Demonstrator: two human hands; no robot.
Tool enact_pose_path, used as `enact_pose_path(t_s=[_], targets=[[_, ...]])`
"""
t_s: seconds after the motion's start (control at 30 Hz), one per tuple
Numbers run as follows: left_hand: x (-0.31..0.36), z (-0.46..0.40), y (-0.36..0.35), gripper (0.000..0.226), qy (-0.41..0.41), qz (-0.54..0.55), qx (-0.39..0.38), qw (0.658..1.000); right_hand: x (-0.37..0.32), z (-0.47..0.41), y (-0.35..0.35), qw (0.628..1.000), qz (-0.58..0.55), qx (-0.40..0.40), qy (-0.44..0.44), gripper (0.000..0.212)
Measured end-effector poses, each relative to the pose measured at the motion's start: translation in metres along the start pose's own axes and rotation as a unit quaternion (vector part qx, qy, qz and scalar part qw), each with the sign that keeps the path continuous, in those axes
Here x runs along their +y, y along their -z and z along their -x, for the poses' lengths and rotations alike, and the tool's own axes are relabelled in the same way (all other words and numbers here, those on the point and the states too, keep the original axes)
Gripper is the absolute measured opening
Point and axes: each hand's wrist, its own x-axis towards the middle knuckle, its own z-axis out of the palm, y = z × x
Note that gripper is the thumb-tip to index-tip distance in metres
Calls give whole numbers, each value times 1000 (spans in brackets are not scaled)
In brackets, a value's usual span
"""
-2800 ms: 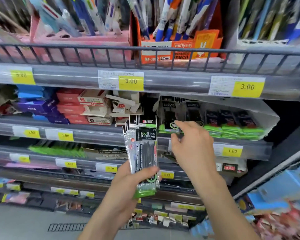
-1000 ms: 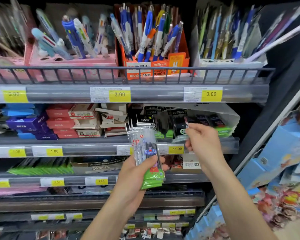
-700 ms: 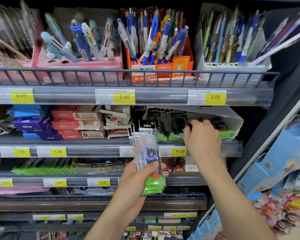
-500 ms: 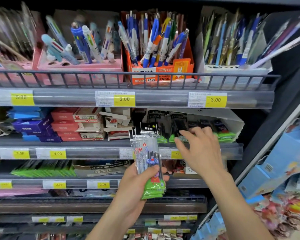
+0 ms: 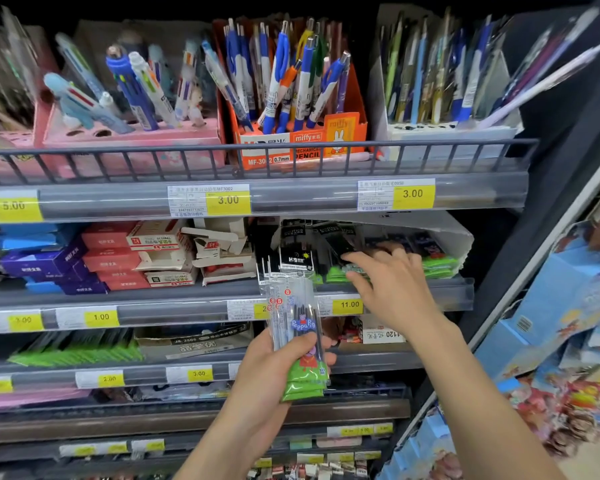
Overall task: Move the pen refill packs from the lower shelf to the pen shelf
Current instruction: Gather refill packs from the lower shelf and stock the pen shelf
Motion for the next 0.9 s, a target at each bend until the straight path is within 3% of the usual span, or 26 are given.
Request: enact_pose_path(t_s=[0.27,0.53,0.9], targets=[[-1,-3,0,27,2,-8,2,1000,-10,-6,-1,998,61,4,-24,51],[5,-4,-4,26,3,10,7,1000,-11,-4,-1,998,45,27,-22,65],[8,-10,-8,30,8,18,-7,1000,-12,-6,-7,994,13,95,-51,61]])
